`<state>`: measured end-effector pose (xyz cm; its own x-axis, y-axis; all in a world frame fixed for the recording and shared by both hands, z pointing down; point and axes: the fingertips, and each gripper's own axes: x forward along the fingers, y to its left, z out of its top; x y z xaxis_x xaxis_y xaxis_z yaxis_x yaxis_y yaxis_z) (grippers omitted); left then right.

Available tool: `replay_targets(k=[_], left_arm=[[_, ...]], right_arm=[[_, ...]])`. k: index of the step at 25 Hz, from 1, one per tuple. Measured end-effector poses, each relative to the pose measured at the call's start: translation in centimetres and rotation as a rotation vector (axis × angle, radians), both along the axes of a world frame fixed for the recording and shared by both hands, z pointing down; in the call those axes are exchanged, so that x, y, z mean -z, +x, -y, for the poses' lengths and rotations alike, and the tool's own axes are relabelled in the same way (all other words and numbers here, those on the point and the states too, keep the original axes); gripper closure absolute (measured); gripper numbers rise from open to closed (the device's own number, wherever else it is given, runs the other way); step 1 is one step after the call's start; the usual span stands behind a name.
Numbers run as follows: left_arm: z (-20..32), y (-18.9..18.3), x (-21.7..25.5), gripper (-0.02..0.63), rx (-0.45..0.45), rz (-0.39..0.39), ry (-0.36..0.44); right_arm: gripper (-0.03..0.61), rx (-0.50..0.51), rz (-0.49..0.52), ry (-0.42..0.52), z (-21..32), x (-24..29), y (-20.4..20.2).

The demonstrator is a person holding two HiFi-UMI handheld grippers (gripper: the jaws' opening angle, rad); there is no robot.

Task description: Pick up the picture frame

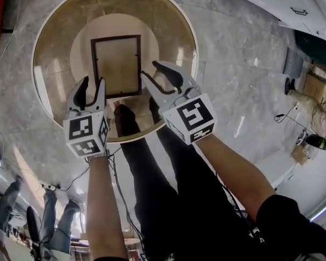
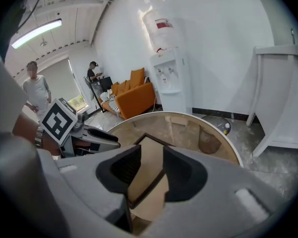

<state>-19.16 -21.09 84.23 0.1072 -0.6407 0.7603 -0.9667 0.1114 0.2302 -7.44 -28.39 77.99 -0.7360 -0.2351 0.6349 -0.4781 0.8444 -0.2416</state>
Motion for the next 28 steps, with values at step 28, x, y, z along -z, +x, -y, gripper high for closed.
replay_targets(k=[28], left_arm=[[2.9,1.8,-1.5,0.557,-0.233,0.149,-0.088]], right_arm=[[0.44,0.273,0.0,0.04,0.4,0.2,-3.3]])
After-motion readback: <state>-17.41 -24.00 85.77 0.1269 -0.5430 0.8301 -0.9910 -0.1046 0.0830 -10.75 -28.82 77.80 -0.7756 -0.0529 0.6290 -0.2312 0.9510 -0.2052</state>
